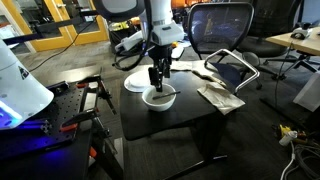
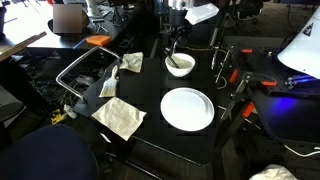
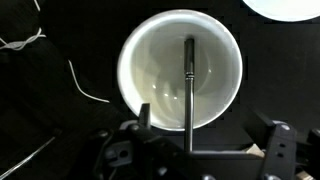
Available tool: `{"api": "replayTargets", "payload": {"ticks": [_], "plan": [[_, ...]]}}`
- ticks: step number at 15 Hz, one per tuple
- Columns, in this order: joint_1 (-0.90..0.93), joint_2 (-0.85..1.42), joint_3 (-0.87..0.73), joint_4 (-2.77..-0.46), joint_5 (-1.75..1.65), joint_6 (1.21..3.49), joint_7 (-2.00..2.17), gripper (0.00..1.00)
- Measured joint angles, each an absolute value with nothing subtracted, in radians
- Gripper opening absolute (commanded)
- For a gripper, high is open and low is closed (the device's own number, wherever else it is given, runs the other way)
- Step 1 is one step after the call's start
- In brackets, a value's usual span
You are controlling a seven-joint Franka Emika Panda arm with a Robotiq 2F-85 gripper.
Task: Pick up the marker from the white bowl and place it on the table top
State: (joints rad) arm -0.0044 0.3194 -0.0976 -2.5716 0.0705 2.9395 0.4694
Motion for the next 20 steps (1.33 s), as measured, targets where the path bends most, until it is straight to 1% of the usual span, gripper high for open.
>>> {"api": "replayTargets", "payload": {"ticks": [4,5,6,7,9,10,12,13,14,15,18,19,20], "plan": [[-0.004,0.344,-0.098,-2.563,0.091,2.94,0.435,0.5],[-0.004,0.351,-0.098,-2.559,0.097,2.94,0.428,0.54],[-0.004,0.359,-0.097,-2.555,0.102,2.94,0.419,0.53],[-0.004,0.367,-0.097,-2.551,0.105,2.94,0.415,0.56],[-0.004,0.383,-0.095,-2.542,0.107,2.94,0.415,0.58],[-0.004,0.392,-0.093,-2.537,0.108,2.94,0.414,0.58],[-0.004,0.409,-0.091,-2.526,0.11,2.94,0.414,0.54],[-0.004,0.418,-0.09,-2.52,0.11,2.939,0.414,0.54],[-0.004,0.427,-0.09,-2.514,0.11,2.939,0.414,0.52],[-0.003,0.437,-0.09,-2.507,0.11,2.939,0.414,0.54],[-0.001,0.468,-0.09,-2.485,0.11,2.939,0.414,0.44],[0.001,0.478,-0.09,-2.478,0.11,2.939,0.414,0.23],[0.003,0.488,-0.091,-2.47,0.11,2.939,0.414,0.22]]}}
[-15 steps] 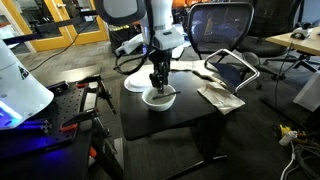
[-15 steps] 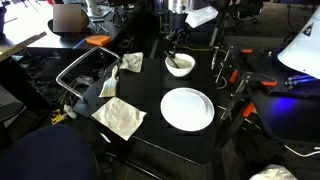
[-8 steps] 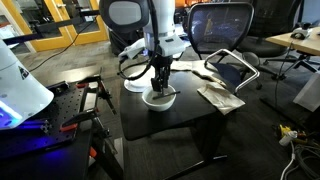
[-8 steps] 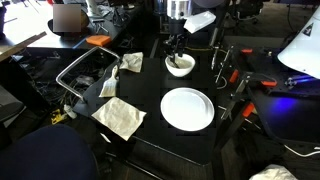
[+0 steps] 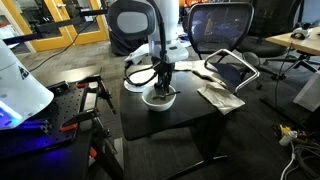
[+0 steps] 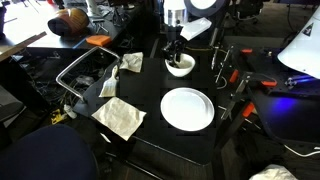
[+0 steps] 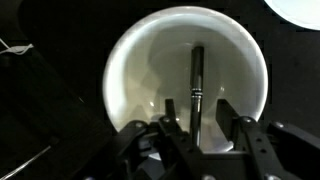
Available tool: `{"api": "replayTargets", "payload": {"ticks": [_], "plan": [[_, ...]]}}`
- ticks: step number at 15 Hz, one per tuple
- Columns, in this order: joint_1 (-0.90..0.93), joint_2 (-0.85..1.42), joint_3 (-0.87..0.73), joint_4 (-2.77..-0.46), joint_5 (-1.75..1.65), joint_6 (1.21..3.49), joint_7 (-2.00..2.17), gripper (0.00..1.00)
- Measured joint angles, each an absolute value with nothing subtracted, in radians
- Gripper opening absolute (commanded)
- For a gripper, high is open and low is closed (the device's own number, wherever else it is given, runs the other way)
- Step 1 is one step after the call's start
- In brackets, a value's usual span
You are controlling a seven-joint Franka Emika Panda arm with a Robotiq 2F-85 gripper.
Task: Pick up the marker from the white bowl and place it on the table top
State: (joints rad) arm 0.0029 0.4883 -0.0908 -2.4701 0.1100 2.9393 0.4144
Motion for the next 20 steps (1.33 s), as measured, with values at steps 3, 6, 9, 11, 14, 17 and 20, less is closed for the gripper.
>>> {"api": "replayTargets", "payload": {"ticks": [3,6,9,11,14,17,20], "plan": [[0.013,0.516,-0.094,-2.448,0.11,2.939,0.414,0.0],[0.03,0.529,-0.106,-2.436,0.11,2.939,0.414,0.03],[0.064,0.528,-0.146,-2.436,0.11,2.939,0.415,0.03],[0.089,0.52,-0.181,-2.44,0.11,2.939,0.415,0.03],[0.107,0.475,-0.221,-2.463,0.109,2.939,0.415,0.03],[0.101,0.393,-0.231,-2.502,0.109,2.939,0.414,0.03],[0.085,0.29,-0.221,-2.544,0.109,2.934,0.388,0.03]]}}
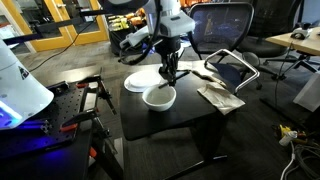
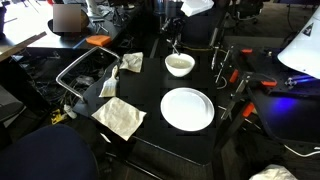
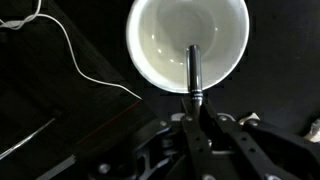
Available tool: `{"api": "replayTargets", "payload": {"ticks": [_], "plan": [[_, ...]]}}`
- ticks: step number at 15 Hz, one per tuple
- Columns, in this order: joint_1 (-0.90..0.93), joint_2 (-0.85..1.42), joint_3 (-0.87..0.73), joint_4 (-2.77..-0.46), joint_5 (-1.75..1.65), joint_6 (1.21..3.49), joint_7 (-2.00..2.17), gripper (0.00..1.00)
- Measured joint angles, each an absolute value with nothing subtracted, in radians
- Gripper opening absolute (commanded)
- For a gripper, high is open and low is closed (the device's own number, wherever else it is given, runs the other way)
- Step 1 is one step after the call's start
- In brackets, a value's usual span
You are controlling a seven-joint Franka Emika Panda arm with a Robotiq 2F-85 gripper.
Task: Pick up the marker from the white bowl and place it on the table top
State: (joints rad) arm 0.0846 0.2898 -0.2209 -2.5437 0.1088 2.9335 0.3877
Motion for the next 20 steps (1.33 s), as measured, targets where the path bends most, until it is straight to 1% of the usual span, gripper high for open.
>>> {"api": "replayTargets", "payload": {"ticks": [5,9,14,20], "plan": [[0.034,0.123,-0.156,-2.574,0.112,2.878,0.302,0.03],[0.023,0.05,-0.074,-2.556,0.192,2.801,0.21,0.03],[0.032,0.069,0.019,-2.49,0.289,2.728,0.111,0.03],[0.044,0.191,0.095,-2.389,0.297,2.706,0.097,0.03]]}}
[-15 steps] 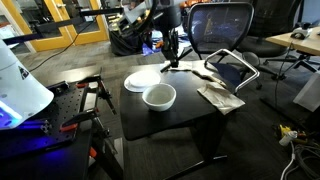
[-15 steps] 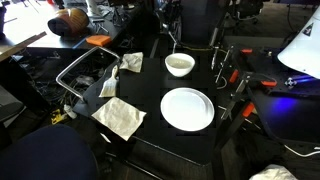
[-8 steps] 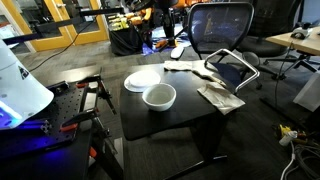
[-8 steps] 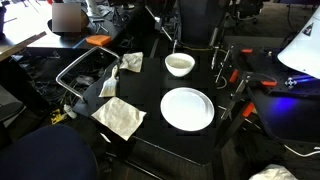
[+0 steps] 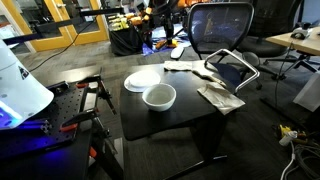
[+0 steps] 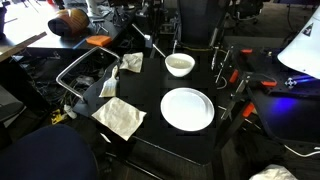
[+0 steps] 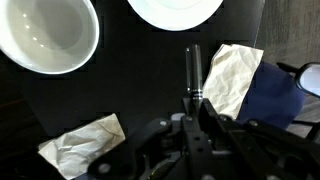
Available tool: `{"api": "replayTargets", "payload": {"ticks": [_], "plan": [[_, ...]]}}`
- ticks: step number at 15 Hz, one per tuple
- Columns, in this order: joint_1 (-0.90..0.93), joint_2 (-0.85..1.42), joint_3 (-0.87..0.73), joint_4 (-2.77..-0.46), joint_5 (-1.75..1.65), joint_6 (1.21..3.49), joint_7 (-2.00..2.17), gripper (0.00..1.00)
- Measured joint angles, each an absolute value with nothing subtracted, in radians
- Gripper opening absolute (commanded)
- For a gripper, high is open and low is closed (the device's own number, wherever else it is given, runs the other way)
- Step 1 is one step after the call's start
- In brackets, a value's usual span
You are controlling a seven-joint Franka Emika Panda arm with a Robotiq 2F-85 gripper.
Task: Pick up the marker from the white bowl and place it on the table top
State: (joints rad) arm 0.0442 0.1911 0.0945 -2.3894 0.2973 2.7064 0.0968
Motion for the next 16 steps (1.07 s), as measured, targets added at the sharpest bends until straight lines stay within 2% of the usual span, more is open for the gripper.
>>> {"api": "replayTargets", "payload": {"ticks": [16], "plan": [[0.07,0.617,0.139,-2.055,0.279,2.656,0.088,0.03]]}}
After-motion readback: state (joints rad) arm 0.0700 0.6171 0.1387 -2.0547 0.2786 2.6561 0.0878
